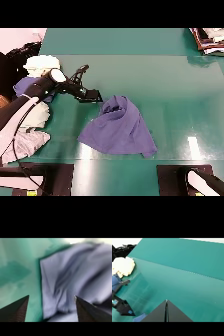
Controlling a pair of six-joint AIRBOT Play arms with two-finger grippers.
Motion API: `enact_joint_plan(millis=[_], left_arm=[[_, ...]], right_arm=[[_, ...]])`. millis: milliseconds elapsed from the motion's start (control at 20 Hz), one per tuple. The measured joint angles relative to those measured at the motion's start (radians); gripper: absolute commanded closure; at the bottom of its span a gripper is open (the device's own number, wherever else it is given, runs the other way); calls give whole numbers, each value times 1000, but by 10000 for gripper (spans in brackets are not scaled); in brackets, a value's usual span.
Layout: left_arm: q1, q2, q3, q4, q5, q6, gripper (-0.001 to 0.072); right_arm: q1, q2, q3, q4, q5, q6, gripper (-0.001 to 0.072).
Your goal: Fold the shirts.
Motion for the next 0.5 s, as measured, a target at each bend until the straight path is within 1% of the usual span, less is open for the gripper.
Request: enact_joint_plan(millis=[100, 200, 250, 300, 350, 400, 500], left_arm=[[-4, -40, -11, -71, 39, 19, 46], [-24, -72, -19, -111, 63, 31, 47], [-39, -82, -19, -129, 71, 35, 144], [-53, -91, -19, -139, 85, 37, 409], [-64, -97, -17, -139, 95, 40, 619], [-68, -100, -9, -145, 100, 42, 678], [-66, -104, 22, -153, 100, 44, 679]], right_arm=[[0, 0, 0, 0, 3, 0, 696], [0, 0, 0, 0, 6, 0, 697], [0, 0, 0, 0, 6, 0, 696], [0, 0, 0, 0, 6, 0, 697], [0, 0, 0, 0, 6, 0, 697], [0, 0, 0, 0, 6, 1, 697], [0, 0, 0, -4, 13, 1, 697]])
